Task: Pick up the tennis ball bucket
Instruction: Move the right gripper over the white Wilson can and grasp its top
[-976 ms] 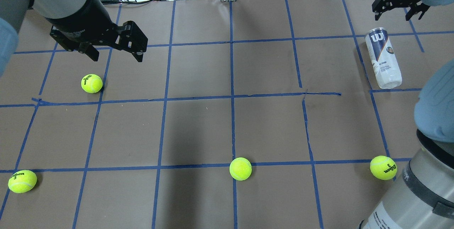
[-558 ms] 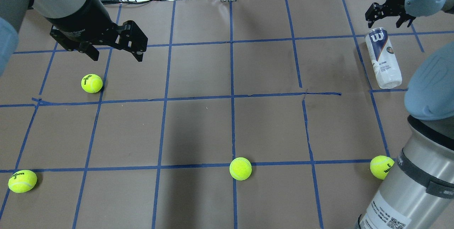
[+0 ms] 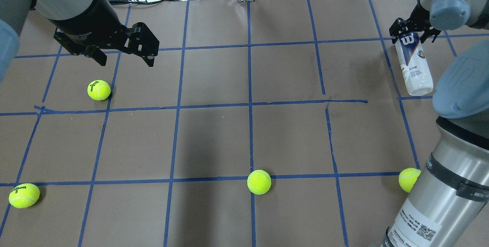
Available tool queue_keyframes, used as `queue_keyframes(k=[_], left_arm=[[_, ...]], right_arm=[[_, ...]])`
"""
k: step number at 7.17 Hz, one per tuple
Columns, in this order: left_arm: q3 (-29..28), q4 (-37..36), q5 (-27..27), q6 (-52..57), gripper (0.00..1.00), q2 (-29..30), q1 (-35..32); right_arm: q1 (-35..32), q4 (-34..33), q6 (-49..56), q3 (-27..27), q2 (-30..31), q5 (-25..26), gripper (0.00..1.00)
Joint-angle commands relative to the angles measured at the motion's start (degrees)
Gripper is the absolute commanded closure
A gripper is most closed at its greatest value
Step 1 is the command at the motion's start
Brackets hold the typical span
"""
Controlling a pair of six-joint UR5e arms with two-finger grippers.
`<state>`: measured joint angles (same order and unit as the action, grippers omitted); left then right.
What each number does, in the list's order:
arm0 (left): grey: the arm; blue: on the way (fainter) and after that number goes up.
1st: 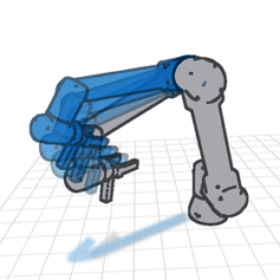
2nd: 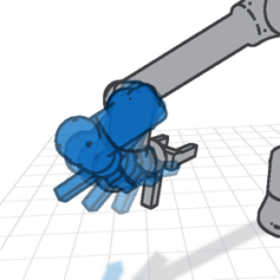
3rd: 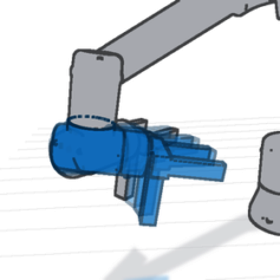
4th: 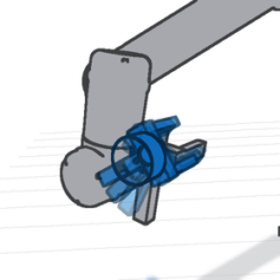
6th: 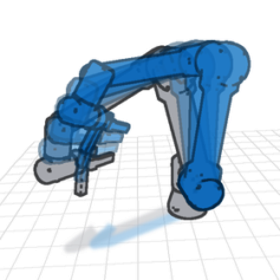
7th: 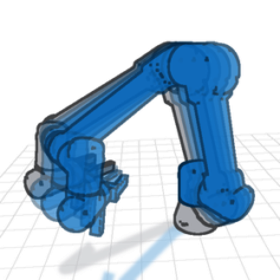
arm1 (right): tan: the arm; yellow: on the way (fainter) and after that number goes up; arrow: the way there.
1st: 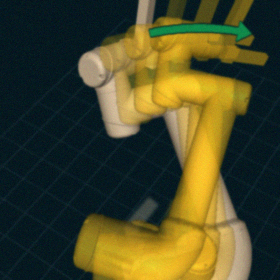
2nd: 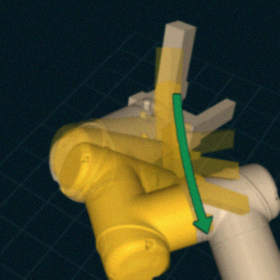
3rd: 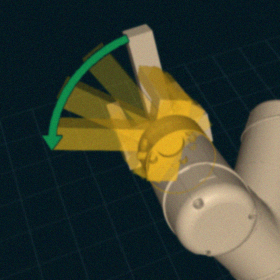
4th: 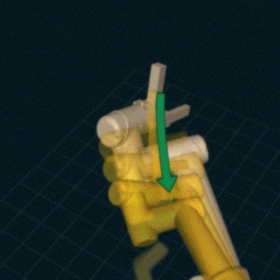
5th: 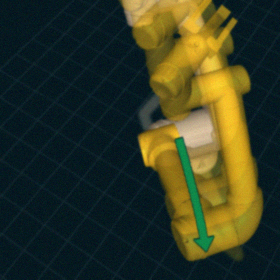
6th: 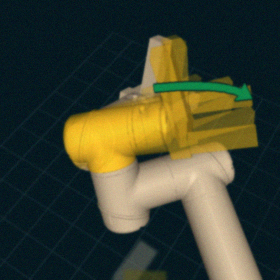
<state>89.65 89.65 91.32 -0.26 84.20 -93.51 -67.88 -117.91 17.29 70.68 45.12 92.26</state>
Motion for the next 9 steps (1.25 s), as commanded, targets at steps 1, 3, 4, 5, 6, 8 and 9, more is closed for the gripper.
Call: queue_keyframes(k=[1, 3, 4, 5, 6, 8, 9], left_arm=[[0.00, 0.00, 0.00, 0.00, 0.00, 0.00, 0.08], [0.00, 0.00, 0.00, 0.00, 0.00, 0.00, 0.08], [0.00, 0.00, 0.00, 0.00, 0.00, 0.00, 0.00], [0.00, 0.00, 0.00, 0.00, 0.00, 0.00, 0.00], [0.00, 0.00, 0.00, 0.00, 0.00, 0.00, 0.08], [0.00, 0.00, 0.00, 0.00, 0.00, 0.00, 0.00], [0.00, 0.00, 0.00, 0.00, 0.00, 0.00, 0.00]], right_arm=[[0.03, 0.23, 1.68, 0.42, -0.56, -0.59, 0.00], [0.03, 3.45, 5.80, 0.34, -0.48, -1.89, 0.30], [0.12, 3.39, 6.00, 0.16, -0.30, -2.60, 0.32], [0.21, 3.83, 7.48, 0.07, 0.31, -2.52, 0.52], [0.21, 3.83, 7.75, 0.07, 0.66, -2.61, 0.56], [-0.58, 3.13, 8.63, 0.07, 1.98, -3.05, 0.56], [-1.89, 3.04, 10.72, 0.07, 2.51, -3.05, 0.57]])
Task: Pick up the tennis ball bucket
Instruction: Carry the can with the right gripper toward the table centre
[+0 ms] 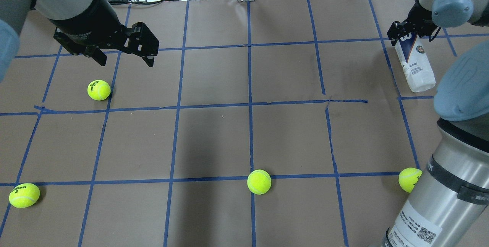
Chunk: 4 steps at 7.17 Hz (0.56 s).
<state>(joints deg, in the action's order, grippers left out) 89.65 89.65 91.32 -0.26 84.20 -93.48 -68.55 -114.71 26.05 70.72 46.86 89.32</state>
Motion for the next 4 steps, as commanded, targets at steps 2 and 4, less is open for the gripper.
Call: queue_keyframes(k=[2, 4], left_arm=[[0.00, 0.09, 0.09, 0.00, 0.00, 0.00, -0.04], [0.00, 0.09, 0.09, 0.00, 0.00, 0.00, -0.04]], right_arm=[[-7.71, 1.67, 5.67, 0.65, 3.14, 0.68, 0.59], [-12.47, 3.88, 6.46, 2.84, 4.29, 0.50, 0.64]])
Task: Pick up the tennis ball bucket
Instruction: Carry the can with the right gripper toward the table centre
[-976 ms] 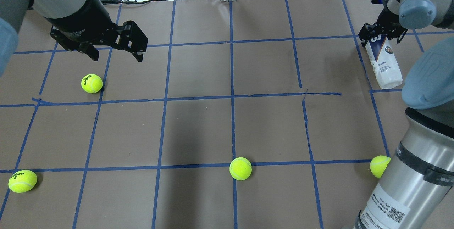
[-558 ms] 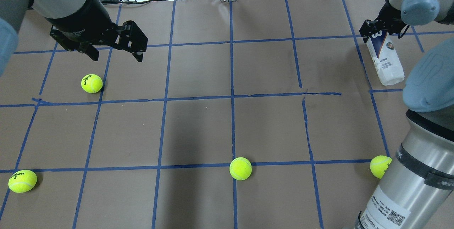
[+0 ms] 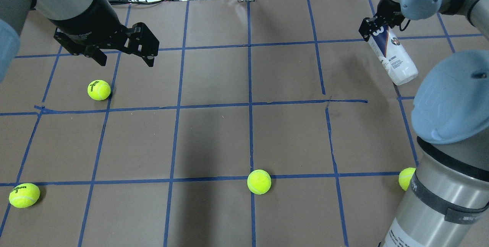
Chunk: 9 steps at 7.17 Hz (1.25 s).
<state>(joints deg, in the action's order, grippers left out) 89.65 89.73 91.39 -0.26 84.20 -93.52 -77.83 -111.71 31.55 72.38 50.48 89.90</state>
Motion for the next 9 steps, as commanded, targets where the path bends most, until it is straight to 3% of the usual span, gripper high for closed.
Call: queue_keyframes(k=[1, 3, 5, 6, 9], left_arm=[[0.00, 0.01, -0.07, 0.00, 0.00, 0.00, 0.00], [0.00, 0.01, -0.07, 0.00, 0.00, 0.00, 0.00], [0.00, 0.01, 0.01, 0.00, 0.00, 0.00, 0.00], [0.00, 0.01, 0.01, 0.00, 0.00, 0.00, 0.00], [0.00, 0.01, 0.01, 0.00, 0.00, 0.00, 0.00]], right_arm=[[-6.08, 0.27, 5.15, 1.27, 0.94, -1.04, 0.64], [-11.18, 0.18, 5.72, 2.06, 3.91, -0.09, 0.66], [-14.70, -0.52, 12.01, 3.20, 4.90, 0.54, 0.75], [-16.46, -4.09, 14.22, 3.90, 5.24, 0.27, 0.75], [-25.94, -5.27, 23.00, 4.70, 5.68, 3.26, 0.75]])
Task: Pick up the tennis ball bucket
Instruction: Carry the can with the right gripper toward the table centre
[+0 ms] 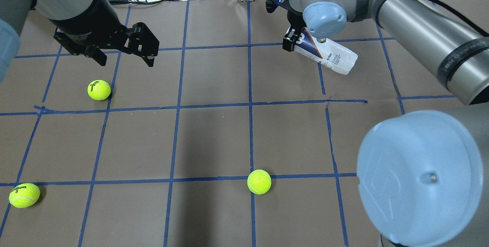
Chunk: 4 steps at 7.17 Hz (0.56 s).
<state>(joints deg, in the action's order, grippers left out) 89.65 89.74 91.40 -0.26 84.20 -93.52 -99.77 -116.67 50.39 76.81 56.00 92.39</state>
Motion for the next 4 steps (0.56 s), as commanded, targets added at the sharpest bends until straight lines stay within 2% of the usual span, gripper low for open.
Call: queue_keyframes(k=[1, 2, 4], left_arm=[[0.00, 0.00, 0.00, 0.00, 0.00, 0.00, 0.00], [0.00, 0.09, 0.00, 0.00, 0.00, 0.00, 0.00], [0.00, 0.00, 0.00, 0.00, 0.00, 0.00, 0.00]], right_arm=[[-5.77, -0.31, 7.41, 0.54, -0.01, 0.68, 0.76], [-7.27, -0.31, 8.75, 0.71, 0.07, 0.94, 0.85], [-11.48, -0.31, 12.77, 1.93, -0.36, 0.34, 0.80]])
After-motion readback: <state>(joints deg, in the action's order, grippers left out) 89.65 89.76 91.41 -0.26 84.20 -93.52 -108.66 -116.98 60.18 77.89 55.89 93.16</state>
